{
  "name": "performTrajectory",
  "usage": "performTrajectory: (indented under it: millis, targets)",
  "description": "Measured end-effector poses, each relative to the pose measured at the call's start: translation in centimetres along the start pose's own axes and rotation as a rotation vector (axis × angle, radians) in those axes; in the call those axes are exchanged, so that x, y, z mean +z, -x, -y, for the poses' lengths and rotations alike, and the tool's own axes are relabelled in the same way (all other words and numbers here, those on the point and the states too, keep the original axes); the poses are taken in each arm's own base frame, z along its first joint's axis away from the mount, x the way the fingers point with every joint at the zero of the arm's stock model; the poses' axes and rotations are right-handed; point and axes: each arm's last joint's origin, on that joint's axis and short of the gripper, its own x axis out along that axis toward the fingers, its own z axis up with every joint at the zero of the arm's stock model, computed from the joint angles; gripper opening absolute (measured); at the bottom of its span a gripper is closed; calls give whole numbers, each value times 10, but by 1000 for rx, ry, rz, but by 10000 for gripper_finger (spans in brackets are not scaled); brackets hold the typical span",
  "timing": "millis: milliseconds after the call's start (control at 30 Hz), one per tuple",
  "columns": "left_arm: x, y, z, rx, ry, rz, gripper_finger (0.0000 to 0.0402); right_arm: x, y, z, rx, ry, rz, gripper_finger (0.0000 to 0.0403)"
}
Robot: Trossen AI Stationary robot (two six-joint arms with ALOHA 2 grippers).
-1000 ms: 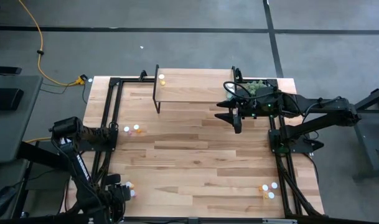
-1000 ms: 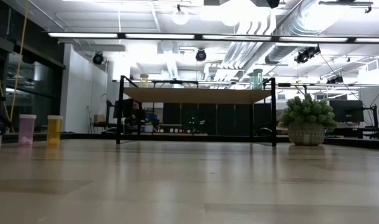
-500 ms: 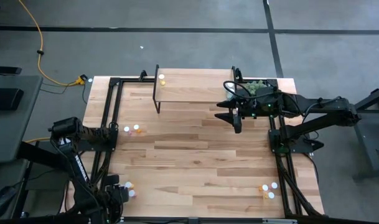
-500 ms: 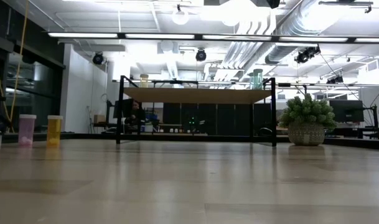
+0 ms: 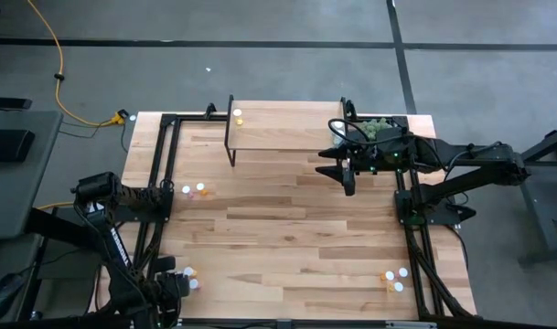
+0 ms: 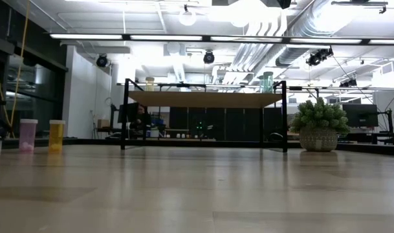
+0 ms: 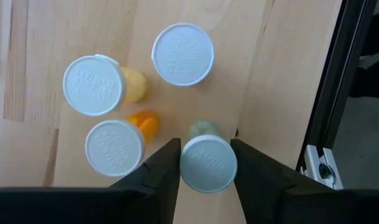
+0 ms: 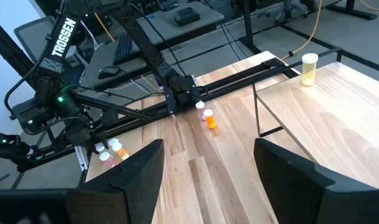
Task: Pick and place medicine bottles onto shelf by color
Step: Put the blue pill bottle aligned with the other blue pill bottles on the shelf
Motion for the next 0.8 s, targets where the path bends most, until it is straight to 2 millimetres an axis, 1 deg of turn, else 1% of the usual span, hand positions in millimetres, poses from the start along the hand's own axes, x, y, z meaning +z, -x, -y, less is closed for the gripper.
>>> performTrajectory:
  millis: [133, 267, 367, 467, 533, 600, 700, 800]
  targets:
    - [0, 0, 0, -1, 3, -6, 113, 0, 0, 0, 0, 1, 0, 240]
    - [-1, 2, 0, -14, 23, -42, 113, 0, 0, 0, 0, 2, 0, 240]
    - [1, 13, 0, -53, 34, -64, 116, 0, 0, 0, 0, 2, 0, 240]
    - [6, 38, 0, -149, 8, -65, 116, 0, 0, 0, 0, 3, 0, 240]
    - [14, 61, -3, -235, -27, -53, 117, 0, 0, 0, 0, 4, 0, 240]
    - [26, 89, -13, -328, -55, -31, 117, 0, 0, 0, 0, 4, 0, 240]
    - [50, 125, -43, -409, -9, 19, 117, 0, 0, 0, 0, 4, 0, 240]
    - [79, 147, -79, -429, 70, 80, 117, 0, 0, 0, 0, 4, 0, 240]
